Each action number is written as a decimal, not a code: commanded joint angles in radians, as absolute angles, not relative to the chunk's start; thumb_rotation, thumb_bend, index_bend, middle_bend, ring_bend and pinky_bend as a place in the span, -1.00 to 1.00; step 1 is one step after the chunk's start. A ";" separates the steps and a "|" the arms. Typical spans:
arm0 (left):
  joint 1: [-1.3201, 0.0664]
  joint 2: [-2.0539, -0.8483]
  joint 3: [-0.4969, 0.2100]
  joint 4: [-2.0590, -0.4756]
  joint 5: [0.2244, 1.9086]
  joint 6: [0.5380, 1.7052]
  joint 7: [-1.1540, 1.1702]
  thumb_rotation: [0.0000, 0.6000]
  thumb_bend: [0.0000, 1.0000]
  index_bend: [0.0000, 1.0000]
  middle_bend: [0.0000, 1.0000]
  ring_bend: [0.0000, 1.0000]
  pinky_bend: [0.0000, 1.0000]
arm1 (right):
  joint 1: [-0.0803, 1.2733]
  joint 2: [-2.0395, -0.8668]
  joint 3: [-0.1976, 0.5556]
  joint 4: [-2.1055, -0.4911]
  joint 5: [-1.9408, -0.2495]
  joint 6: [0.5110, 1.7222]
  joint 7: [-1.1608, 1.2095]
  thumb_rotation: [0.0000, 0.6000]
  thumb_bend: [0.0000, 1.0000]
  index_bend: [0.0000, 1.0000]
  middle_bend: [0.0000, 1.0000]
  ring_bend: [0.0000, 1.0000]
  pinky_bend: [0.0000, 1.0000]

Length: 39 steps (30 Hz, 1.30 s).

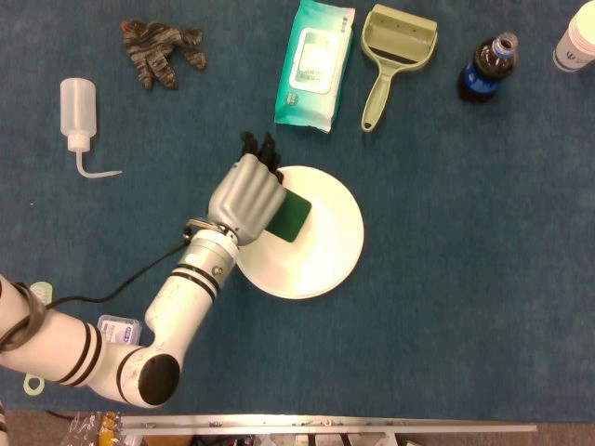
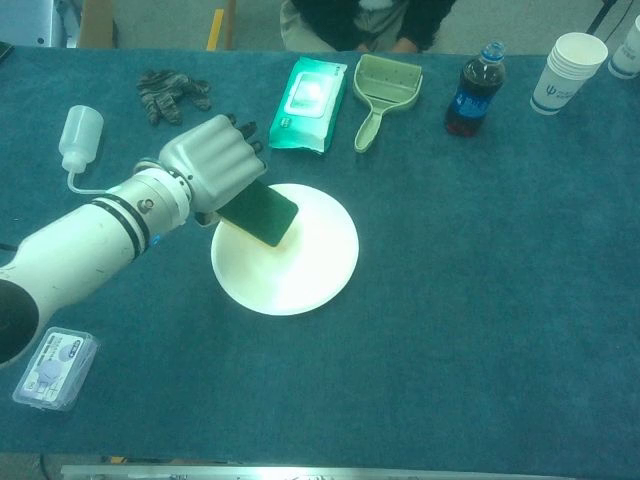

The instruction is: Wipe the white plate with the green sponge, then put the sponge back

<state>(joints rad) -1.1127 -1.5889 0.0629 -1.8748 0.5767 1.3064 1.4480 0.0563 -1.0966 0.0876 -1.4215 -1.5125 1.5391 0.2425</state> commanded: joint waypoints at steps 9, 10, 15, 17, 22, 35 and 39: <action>-1.121 -1.641 0.051 -1.827 0.548 1.276 1.439 0.63 -0.52 -0.13 -0.64 -0.85 -0.66 | 0.047 -1.090 0.089 -1.421 -1.505 1.545 0.243 1.00 -0.63 -0.32 -0.20 -0.46 -0.37; -1.120 -1.643 0.054 -1.821 0.546 1.274 1.438 0.63 -0.52 -0.13 -0.64 -0.85 -0.66 | 0.047 -1.090 0.089 -1.421 -1.504 1.545 0.243 1.00 -0.63 -0.32 -0.20 -0.46 -0.37; -1.116 -1.649 0.065 -1.802 0.538 1.264 1.433 0.64 -0.52 -0.13 -0.64 -0.85 -0.66 | 0.048 -1.092 0.089 -1.420 -1.504 1.542 0.242 1.00 -0.63 -0.32 -0.20 -0.46 -0.37; -1.113 -1.652 0.070 -1.793 0.536 1.261 1.429 0.64 -0.52 -0.13 -0.64 -0.85 -0.66 | 0.048 -1.092 0.089 -1.419 -1.503 1.541 0.241 1.00 -0.63 -0.32 -0.20 -0.46 -0.37; -1.106 -1.651 0.080 -1.776 0.536 1.259 1.424 0.64 -0.52 -0.13 -0.64 -0.85 -0.66 | 0.047 -1.092 0.090 -1.421 -1.503 1.542 0.238 1.00 -0.63 -0.32 -0.20 -0.46 -0.37; -1.086 -1.602 0.107 -1.770 0.545 1.284 1.429 0.70 -0.52 -0.13 -0.64 -0.85 -0.66 | 0.045 -1.090 0.093 -1.424 -1.504 1.547 0.238 1.00 -0.63 -0.32 -0.20 -0.46 -0.37; -1.082 -1.584 0.095 -1.797 0.544 1.293 1.421 0.69 -0.52 -0.13 -0.63 -0.85 -0.66 | 0.045 -1.091 0.092 -1.424 -1.506 1.547 0.239 1.00 -0.63 -0.32 -0.20 -0.46 -0.37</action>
